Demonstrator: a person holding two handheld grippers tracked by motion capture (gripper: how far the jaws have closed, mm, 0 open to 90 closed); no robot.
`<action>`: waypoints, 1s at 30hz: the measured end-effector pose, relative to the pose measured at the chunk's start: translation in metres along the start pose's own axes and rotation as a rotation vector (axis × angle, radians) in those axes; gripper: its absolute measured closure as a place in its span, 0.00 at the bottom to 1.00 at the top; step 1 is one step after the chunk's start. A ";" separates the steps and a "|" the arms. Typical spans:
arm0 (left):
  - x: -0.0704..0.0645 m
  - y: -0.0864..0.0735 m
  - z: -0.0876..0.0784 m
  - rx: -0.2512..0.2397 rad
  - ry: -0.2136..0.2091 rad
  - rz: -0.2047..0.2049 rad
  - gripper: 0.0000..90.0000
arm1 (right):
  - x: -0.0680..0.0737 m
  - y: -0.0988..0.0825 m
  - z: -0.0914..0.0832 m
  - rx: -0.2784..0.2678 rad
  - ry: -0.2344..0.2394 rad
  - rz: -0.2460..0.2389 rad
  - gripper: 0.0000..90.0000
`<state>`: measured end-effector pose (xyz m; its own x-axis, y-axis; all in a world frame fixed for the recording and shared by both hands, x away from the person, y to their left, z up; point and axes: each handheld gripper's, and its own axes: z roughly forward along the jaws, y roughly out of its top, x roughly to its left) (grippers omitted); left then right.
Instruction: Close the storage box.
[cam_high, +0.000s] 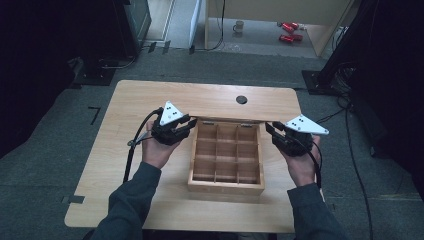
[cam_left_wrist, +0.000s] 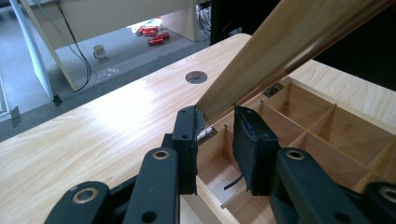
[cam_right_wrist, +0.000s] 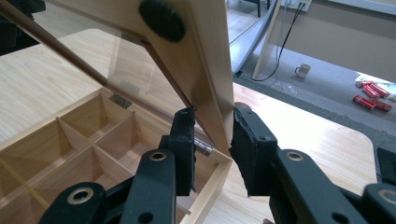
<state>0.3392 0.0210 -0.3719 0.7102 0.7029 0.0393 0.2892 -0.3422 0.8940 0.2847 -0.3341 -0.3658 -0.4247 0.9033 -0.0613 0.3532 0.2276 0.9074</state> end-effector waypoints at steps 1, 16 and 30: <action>-0.001 -0.002 -0.001 0.003 -0.005 0.000 0.79 | 0.001 -0.002 -0.002 0.004 0.002 -0.001 0.78; -0.010 -0.009 -0.014 -0.016 -0.023 -0.005 0.78 | 0.009 -0.009 -0.015 0.001 0.018 -0.005 0.78; -0.018 -0.019 -0.023 -0.011 -0.034 -0.001 0.78 | 0.017 -0.021 -0.024 0.008 0.022 0.005 0.78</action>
<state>0.3061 0.0287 -0.3797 0.7314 0.6816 0.0238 0.2825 -0.3345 0.8991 0.2504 -0.3326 -0.3761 -0.4415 0.8960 -0.0475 0.3616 0.2261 0.9045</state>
